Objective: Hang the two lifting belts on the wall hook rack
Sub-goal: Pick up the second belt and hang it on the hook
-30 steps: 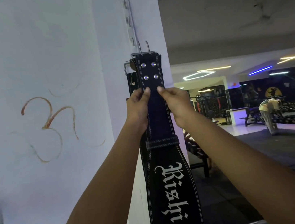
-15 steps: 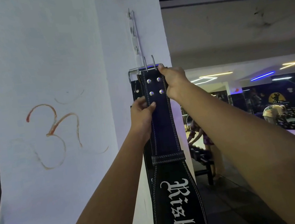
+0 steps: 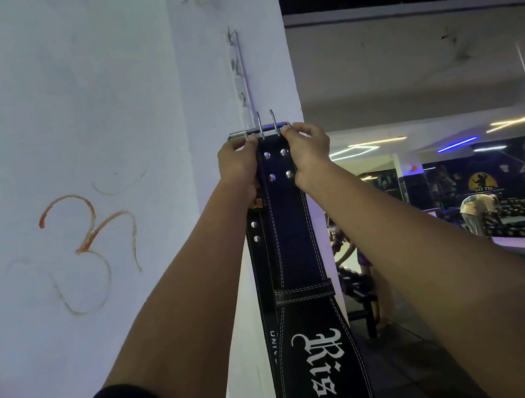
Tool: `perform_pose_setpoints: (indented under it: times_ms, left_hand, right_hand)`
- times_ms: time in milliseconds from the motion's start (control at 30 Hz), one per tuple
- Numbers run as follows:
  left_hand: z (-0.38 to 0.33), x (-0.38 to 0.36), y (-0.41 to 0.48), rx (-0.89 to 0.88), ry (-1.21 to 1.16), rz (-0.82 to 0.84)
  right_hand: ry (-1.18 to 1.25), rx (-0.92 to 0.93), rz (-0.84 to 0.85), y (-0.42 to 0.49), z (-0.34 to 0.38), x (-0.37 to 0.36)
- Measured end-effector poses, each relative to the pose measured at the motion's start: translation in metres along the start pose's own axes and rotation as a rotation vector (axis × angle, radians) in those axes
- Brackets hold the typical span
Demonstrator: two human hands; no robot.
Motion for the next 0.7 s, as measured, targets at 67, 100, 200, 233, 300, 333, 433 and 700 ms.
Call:
perform_pose_setpoints:
  times_ms: [67,100,200,233,300,333,433,700]
  left_hand:
    - [0.000,0.001,0.002,0.007,-0.056,-0.003]
    - [0.001,0.002,0.004,0.005,-0.081,-0.011]
    - [0.001,0.008,0.014,-0.030,-0.125,-0.042]
    - [0.001,0.010,0.018,-0.042,-0.125,-0.053]
    - [0.002,0.014,0.027,-0.062,-0.128,-0.070]
    - [0.003,0.015,0.032,-0.072,-0.130,-0.074]
    - [0.000,0.018,0.054,-0.110,-0.107,-0.088]
    - [-0.038,0.010,0.116,-0.232,-0.037,-0.169]
  right_hand:
    - [-0.014,0.005,0.003,0.004,-0.003,-0.003]
    - [-0.020,0.011,0.010,0.005,-0.003,-0.005]
    - [-0.033,0.034,0.011,0.012,-0.006,-0.013]
    - [-0.040,0.041,0.001,0.015,-0.006,-0.015]
    - [-0.049,0.067,-0.014,0.024,-0.007,-0.019]
    - [-0.056,0.088,-0.017,0.031,-0.007,-0.022]
    - [-0.106,0.137,-0.004,0.052,-0.005,-0.031]
    - [-0.047,0.195,0.018,0.117,0.019,-0.060]
Point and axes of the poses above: each hand's wrist, its own y-axis towards the middle knuckle, its own x-axis out of the back of the hand, z = x × y, the point moved 9 cm from there along y, towards the middle knuckle, and after that the axes turned 3 degrees about x, right-handed, at the moved point
